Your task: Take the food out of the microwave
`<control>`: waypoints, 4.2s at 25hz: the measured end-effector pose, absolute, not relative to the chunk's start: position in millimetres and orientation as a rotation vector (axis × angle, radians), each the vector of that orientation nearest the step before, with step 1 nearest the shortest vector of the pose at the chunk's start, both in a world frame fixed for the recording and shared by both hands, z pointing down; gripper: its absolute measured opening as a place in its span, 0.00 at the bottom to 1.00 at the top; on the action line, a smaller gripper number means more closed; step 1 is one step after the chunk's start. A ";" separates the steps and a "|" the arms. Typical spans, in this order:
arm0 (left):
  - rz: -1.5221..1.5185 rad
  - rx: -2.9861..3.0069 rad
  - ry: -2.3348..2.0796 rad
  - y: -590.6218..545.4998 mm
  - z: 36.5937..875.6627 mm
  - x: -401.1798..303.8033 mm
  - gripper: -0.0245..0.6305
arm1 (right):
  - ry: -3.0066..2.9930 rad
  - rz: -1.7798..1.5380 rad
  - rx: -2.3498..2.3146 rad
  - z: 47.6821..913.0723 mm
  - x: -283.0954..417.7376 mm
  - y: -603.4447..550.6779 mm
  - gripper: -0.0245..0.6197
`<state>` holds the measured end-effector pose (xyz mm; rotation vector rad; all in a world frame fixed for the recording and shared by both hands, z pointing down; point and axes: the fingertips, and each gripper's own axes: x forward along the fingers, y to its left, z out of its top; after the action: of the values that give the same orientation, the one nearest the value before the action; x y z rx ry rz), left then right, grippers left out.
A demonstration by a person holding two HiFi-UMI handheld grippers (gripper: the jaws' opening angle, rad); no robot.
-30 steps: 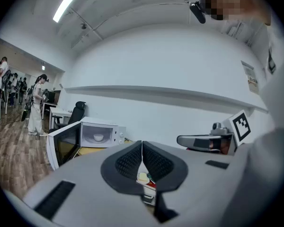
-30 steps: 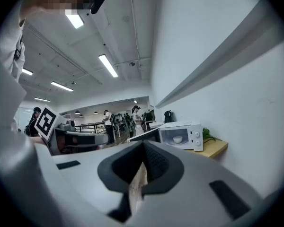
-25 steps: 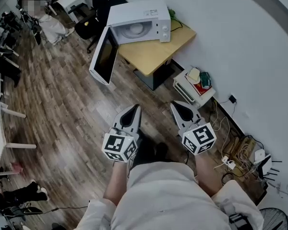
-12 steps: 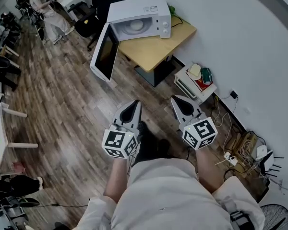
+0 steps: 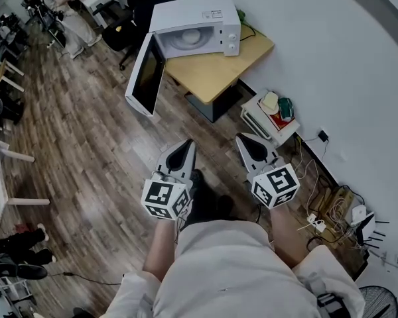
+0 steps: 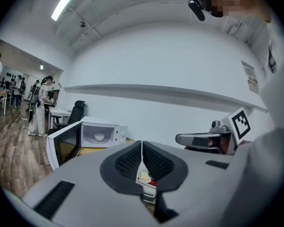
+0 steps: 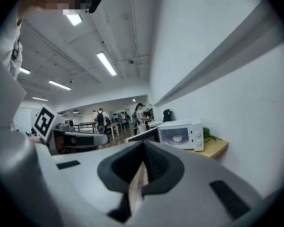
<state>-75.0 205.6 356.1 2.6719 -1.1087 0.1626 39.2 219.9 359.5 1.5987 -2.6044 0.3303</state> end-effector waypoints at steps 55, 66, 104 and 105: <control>0.168 2.713 -0.925 -77.9 381.3 -124.9 0.29 | -2.473 0.430 1.687 391.3 -12.3 -56.0 0.49; 0.203 2.640 -0.998 -97.5 401.3 -112.3 0.30 | -2.509 0.491 1.599 412.8 1.4 -98.6 0.49; 0.203 2.322 -1.460 -216.5 433.8 -53.7 0.31 | -2.547 1.343 1.511 562.1 61.7 -346.2 0.47; 0.201 2.313 -1.466 -217.8 435.6 -53.0 0.31 | -2.540 1.382 1.523 565.8 61.6 -350.2 0.47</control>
<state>-53.0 -217.8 435.6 2.3131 -1.4658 0.2013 61.6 -350.2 565.8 1.5226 -2.5395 1.3816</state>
